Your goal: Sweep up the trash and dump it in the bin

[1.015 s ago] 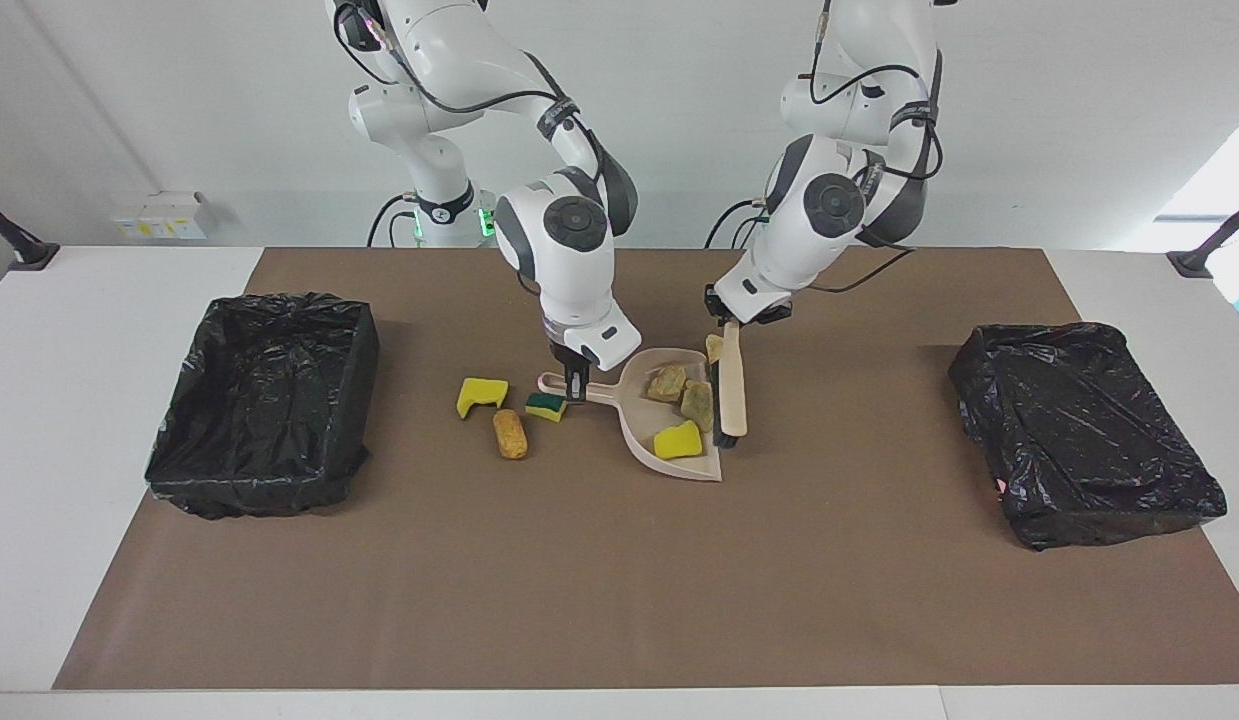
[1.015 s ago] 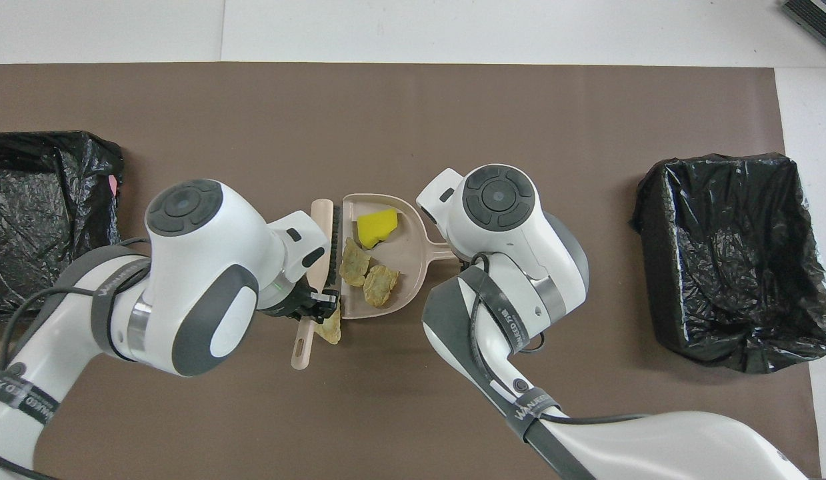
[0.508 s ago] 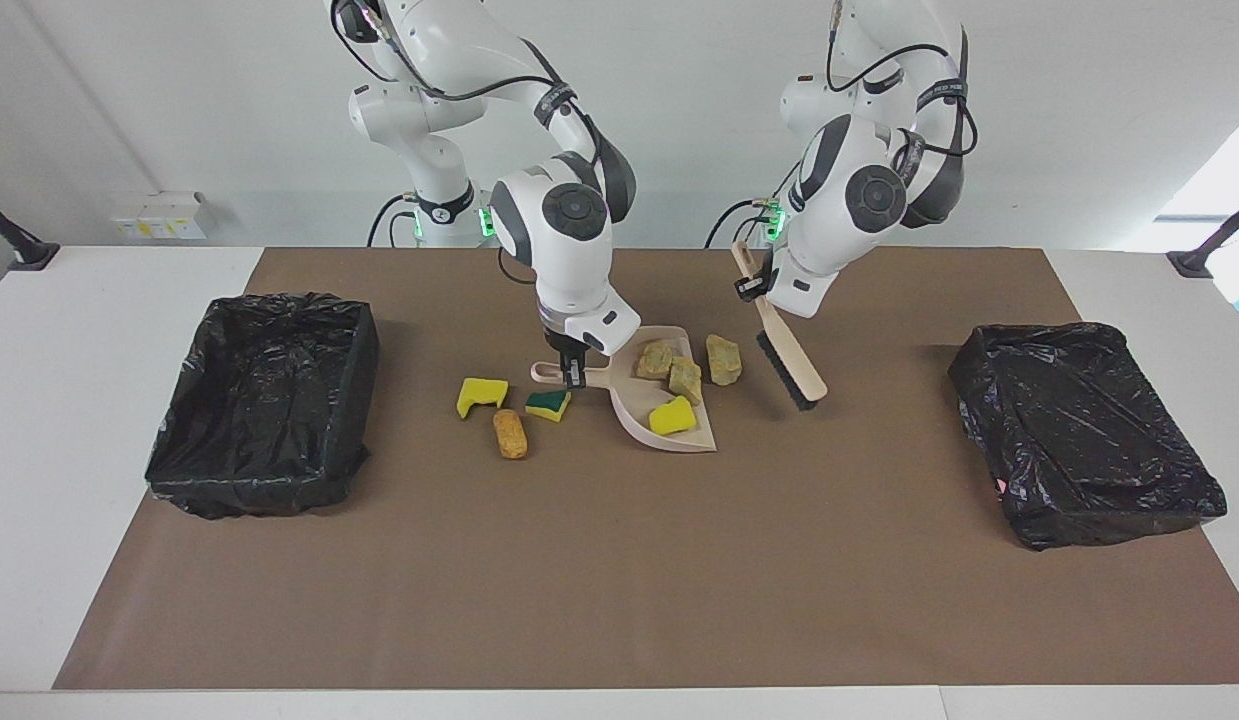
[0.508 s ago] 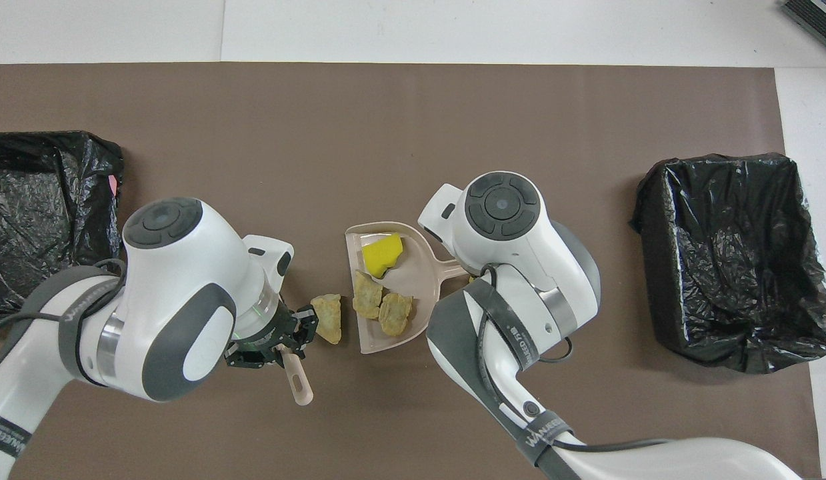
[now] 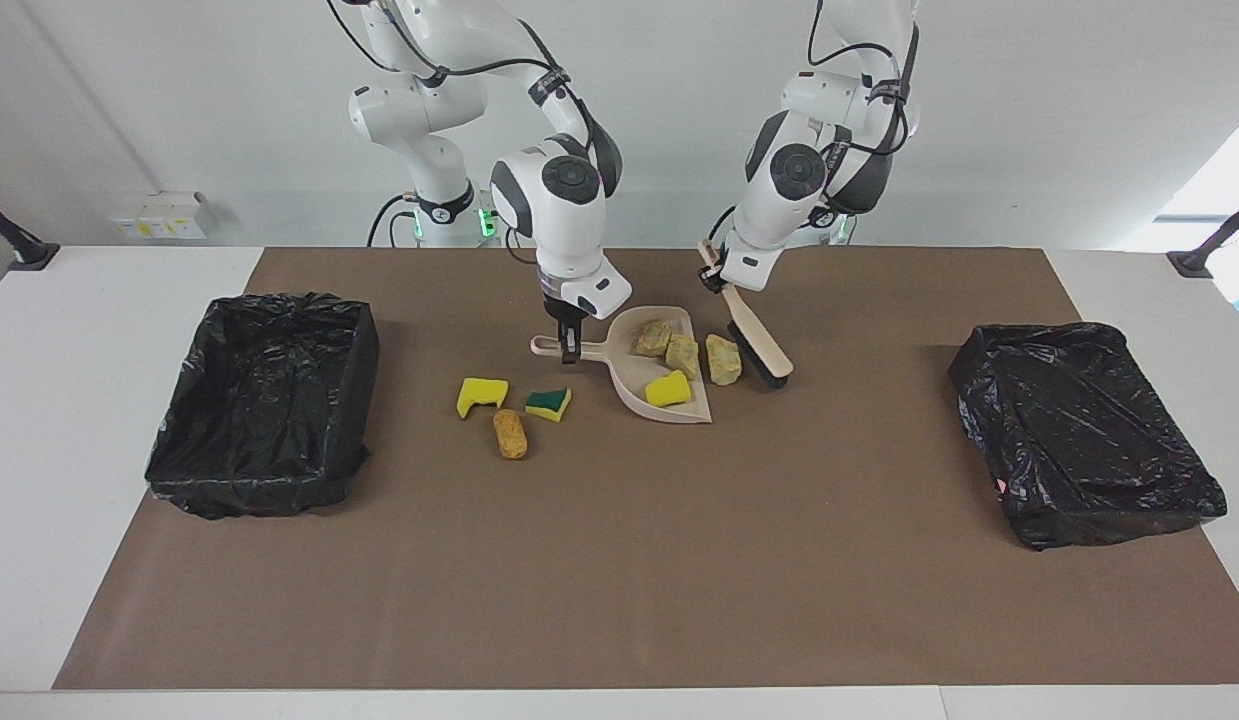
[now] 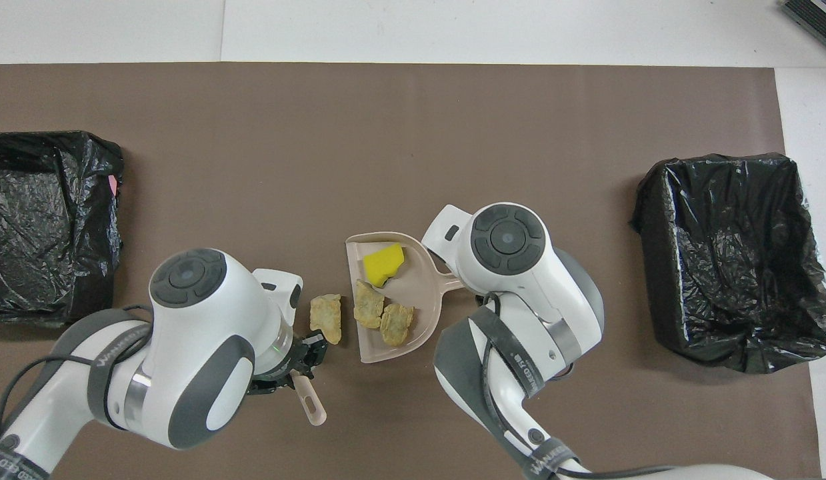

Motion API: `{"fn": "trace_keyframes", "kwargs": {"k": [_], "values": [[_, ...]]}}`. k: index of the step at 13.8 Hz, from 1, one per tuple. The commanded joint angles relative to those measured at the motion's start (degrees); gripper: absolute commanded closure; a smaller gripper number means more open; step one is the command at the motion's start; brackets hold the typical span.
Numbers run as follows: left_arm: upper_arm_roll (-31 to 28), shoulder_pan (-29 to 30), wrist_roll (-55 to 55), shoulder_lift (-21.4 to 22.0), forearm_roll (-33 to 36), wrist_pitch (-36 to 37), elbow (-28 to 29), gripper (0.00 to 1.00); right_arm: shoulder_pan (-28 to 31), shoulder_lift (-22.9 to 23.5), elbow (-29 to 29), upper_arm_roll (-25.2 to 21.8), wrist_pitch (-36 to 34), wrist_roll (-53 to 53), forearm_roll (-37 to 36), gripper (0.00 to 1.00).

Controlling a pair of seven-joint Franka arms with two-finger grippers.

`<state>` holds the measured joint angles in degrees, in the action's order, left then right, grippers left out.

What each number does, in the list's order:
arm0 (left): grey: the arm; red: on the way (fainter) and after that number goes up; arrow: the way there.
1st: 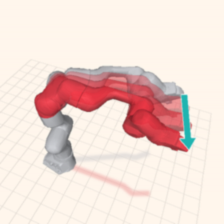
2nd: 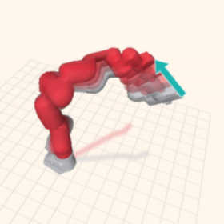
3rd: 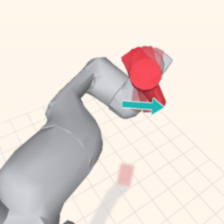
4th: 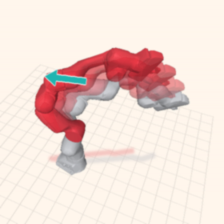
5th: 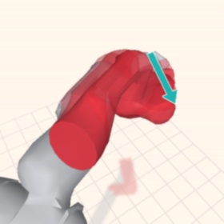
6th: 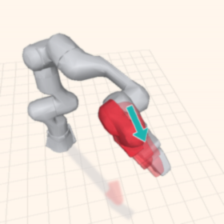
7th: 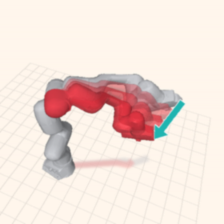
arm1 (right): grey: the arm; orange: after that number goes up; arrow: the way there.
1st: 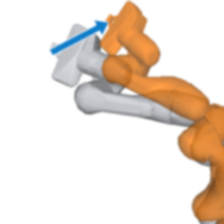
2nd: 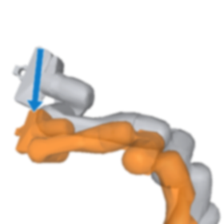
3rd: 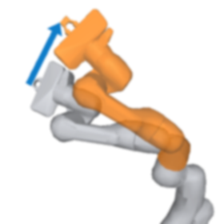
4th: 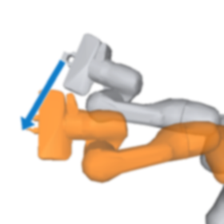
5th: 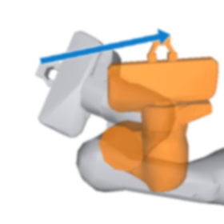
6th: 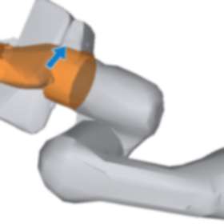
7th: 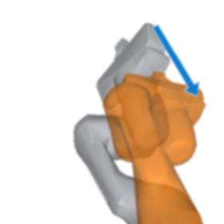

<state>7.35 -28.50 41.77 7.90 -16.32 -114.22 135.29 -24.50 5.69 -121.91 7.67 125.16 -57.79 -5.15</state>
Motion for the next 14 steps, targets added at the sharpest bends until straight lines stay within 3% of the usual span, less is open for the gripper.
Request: {"fn": "trace_keyframes", "kwargs": {"k": [1,6,10,14], "values": [[-0.85,-3.05,-11.5,0.97,-0.82,-1.27,0.68,1.0,-1.59,-2.0,-2.55,0.33,0.7,4.6,1.02,1.0],[-0.85,-4.99,-19.08,-0.25,-0.82,2.23,-3.26,1.0,-1.87,-1.83,-2.28,0.24,0.26,6.03,1.02,1.0],[-1.55,0.62,-26.89,1.15,-0.82,13.48,-10.21,1.0,-1.87,-1.56,-1.32,0.15,-1.58,6.03,0.59,1.0],[-1.9,3.09,-30.24,0.89,0.15,13.94,-10.92,1.0,-1.25,-1.65,-0.26,0.15,-1.85,5.32,0.58,1.0]]}}
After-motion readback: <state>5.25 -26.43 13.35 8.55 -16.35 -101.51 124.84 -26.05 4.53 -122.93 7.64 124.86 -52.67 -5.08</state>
